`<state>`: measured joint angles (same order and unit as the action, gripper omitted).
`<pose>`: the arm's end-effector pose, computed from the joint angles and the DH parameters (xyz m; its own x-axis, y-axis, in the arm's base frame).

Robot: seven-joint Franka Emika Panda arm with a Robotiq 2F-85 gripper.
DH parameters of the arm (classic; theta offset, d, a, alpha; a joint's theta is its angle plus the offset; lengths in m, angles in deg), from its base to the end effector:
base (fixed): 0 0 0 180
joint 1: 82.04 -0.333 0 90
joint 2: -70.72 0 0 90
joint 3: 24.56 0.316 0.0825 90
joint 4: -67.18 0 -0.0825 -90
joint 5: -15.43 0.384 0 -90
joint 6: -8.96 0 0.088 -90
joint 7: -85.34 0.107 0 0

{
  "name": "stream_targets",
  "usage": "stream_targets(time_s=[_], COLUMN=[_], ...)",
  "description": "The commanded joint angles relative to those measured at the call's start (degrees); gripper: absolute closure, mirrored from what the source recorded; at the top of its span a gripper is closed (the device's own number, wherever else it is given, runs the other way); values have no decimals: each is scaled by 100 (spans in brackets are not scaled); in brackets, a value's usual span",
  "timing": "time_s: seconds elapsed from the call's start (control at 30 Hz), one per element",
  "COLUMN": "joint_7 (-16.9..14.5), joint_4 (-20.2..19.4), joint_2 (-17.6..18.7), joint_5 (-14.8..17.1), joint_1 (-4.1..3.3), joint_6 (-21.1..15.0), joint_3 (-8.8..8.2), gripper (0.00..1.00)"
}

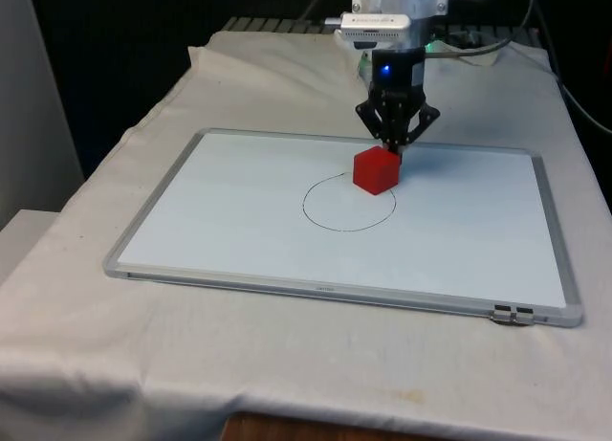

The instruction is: Push the cube into the marked area.

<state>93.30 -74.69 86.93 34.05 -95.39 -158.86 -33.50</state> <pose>0.4900 0.0146 0.1988 0.9206 -0.3589 0.1540 -0.3466 -0.9325 -0.1012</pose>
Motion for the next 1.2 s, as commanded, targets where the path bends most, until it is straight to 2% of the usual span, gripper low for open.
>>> stream_targets(time_s=[0.0, 0.07, 0.1, 0.13, 0.33, 0.37, 0.4, 0.67, 0.7, 0.73, 0.93, 0.97, 1.0, 1.17], joint_7=[120, 143, 29, 149, 143, 34, 138, 109, 34, 109, 189, 109, 212, 344], joint_4=[52, 92, 86, 120, 166, 155, 172, 235, 212, 241, 418, 395, 447, 521], joint_2=[92, 126, 63, 143, 160, 97, 160, 201, 132, 206, 321, 269, 338, 338], joint_5=[-109, -115, 0, -126, -143, 0, -143, -138, -34, -132, -92, -34, -92, -92], joint_1=[-63, -69, 0, -74, -74, 0, -69, -46, 0, -46, -57, 0, -57, -92], joint_6=[-29, -23, 0, -23, 0, 6, 6, 6, 11, 6, 17, 11, 17, 17], joint_3=[-132, -160, -46, -195, -321, -178, -344, -521, -424, -539, -556, -476, -556, -556], gripper=[100, 100, 100, 100, 100, 100, 100, 100, 100, 100, 100, 100, 100, 100])
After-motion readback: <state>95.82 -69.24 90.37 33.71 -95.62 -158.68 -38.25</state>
